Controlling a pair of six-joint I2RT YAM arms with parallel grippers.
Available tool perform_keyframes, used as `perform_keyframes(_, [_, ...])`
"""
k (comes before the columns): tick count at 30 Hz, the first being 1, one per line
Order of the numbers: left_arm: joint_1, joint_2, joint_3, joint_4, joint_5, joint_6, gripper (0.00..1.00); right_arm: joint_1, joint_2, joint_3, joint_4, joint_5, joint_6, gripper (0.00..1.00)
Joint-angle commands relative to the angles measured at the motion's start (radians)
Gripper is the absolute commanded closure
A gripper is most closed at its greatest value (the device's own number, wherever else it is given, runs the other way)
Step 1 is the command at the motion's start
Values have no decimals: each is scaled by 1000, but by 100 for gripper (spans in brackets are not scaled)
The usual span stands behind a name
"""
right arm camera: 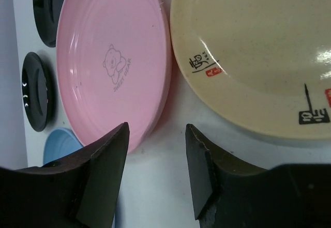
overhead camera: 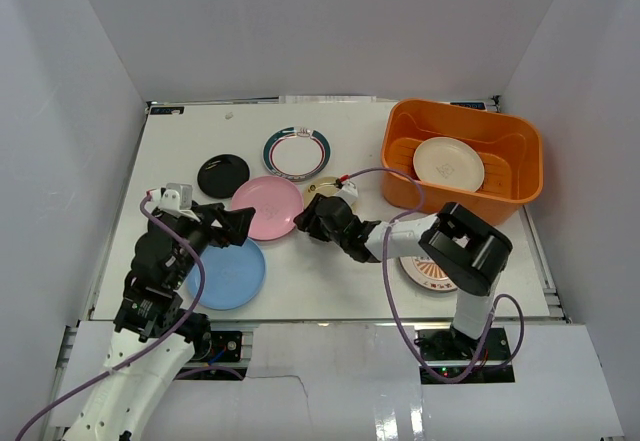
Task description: Place the plates into the plastic bin on the countertop
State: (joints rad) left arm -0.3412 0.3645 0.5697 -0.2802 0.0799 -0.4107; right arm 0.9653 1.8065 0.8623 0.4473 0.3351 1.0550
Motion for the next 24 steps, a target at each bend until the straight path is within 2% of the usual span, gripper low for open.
perform_keyframes(1, [7, -13, 25, 1, 14, -7, 2, 1, 36, 52, 76, 80, 117, 47])
perform_keyframes(6, [7, -4, 24, 9, 26, -7, 2, -2, 111, 84, 113, 84, 148, 53])
perform_keyframes(12, [7, -2, 24, 9, 26, -7, 2, -2, 136, 92, 113, 99, 183, 74])
perform_keyframes(15, [7, -2, 24, 10, 27, -7, 2, -2, 113, 80, 122, 111, 175, 78])
perform_keyframes(16, [7, -2, 24, 12, 29, -7, 2, -2, 94, 73, 132, 114, 171, 87])
perform_keyframes(17, [7, -1, 24, 12, 29, -7, 2, 0, 85, 69, 148, 117, 166, 90])
perform_keyframes(24, [5, 2, 25, 16, 18, -4, 2, 29, -45, 52, 171, 192, 53, 92])
